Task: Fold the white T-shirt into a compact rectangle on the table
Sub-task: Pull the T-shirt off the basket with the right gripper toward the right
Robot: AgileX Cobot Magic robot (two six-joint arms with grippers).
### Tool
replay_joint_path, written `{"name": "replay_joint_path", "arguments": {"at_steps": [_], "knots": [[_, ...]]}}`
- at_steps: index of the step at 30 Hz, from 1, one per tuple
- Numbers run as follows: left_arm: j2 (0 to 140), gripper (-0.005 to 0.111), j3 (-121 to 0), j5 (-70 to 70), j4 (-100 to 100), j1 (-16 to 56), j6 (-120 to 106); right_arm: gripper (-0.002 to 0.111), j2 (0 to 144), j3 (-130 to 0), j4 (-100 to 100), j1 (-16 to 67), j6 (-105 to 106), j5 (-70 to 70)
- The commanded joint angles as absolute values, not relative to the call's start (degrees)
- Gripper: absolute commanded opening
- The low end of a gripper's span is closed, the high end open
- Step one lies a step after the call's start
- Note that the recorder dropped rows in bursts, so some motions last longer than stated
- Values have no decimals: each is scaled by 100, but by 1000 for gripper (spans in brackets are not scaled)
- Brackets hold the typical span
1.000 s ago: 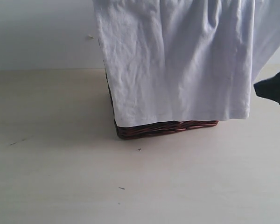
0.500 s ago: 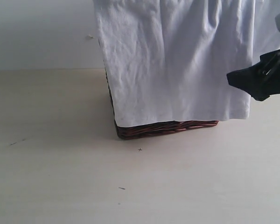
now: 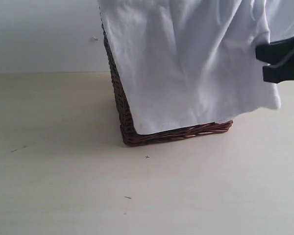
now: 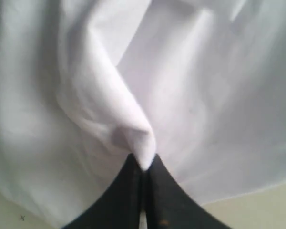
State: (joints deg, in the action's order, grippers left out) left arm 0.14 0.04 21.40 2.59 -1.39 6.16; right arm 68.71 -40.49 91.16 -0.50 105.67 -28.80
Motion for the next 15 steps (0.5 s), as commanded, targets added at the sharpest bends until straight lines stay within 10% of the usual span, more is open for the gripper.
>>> {"name": "replay_joint_path", "arguments": {"at_steps": [1,8,15], "knots": [[0,0,0,2112,291,-102,616,0,6207,-4037,9995,-66,11698,-3539],[0,0,0,2112,291,-113,616,0,5977,-4633,9995,-66,12077,-5286],[0,0,0,2112,291,-113,616,0,5737,-5886,9995,-66,12077,-3516]]}}
